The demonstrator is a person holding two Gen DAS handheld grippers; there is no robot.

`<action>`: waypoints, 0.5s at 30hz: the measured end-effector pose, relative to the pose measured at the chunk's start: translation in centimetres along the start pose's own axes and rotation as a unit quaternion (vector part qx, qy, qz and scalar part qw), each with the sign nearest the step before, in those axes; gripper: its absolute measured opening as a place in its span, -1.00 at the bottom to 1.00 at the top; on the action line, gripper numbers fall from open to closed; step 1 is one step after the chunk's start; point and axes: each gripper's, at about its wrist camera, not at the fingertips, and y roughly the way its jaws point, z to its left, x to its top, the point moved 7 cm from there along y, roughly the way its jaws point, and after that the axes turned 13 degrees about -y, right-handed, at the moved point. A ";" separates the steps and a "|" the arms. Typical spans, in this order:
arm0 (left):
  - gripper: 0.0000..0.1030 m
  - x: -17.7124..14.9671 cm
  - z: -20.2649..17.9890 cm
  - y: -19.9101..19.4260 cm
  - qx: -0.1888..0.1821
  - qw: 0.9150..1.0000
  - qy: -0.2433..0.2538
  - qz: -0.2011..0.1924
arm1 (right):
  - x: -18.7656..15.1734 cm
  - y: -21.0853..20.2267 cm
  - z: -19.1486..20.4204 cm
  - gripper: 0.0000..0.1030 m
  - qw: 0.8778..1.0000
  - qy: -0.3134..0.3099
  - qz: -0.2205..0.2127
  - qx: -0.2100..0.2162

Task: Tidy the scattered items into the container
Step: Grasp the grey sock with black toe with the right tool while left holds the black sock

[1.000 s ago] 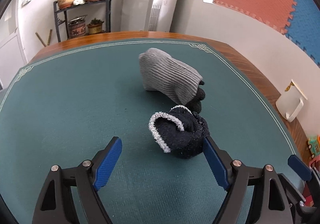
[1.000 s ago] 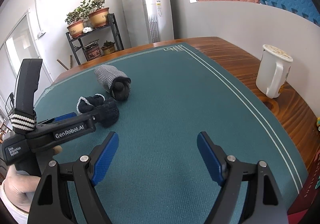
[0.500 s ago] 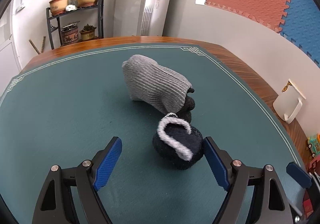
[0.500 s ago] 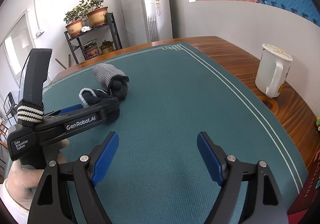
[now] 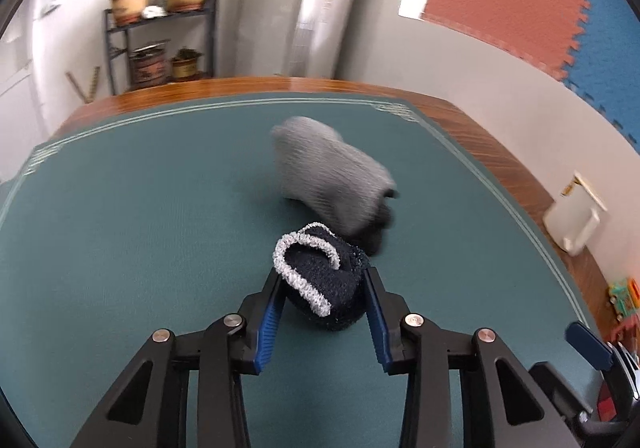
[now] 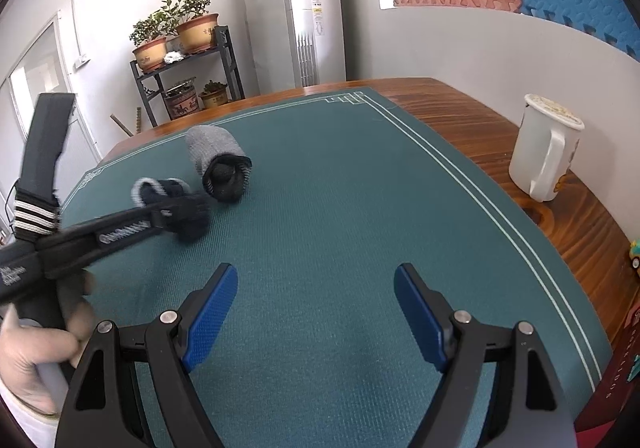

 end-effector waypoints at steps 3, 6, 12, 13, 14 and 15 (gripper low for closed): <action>-0.21 0.8 1.8 -1.1 0.019 1.000 -0.018 -0.013 | -0.1 0.3 -0.2 0.62 1.000 0.005 0.005 0.003; -0.21 1.9 3.4 -2.0 0.033 0.999 -0.036 -0.025 | 0.1 0.8 -0.2 0.62 1.000 0.013 0.012 0.012; -0.21 3.5 5.1 -3.5 0.044 0.996 -0.056 -0.046 | 4.2 3.0 1.2 0.62 0.999 -0.012 0.023 0.033; -0.21 3.8 5.4 -3.8 0.047 0.996 -0.058 -0.050 | 5.3 3.6 1.7 0.62 0.999 -0.022 0.023 0.033; -0.21 3.9 5.6 -4.0 0.048 0.996 -0.060 -0.053 | 6.2 4.2 2.1 0.62 0.999 -0.027 0.023 0.035; -0.21 4.0 5.7 -4.1 0.050 0.995 -0.062 -0.055 | 7.0 5.0 2.6 0.62 0.999 -0.030 0.025 0.038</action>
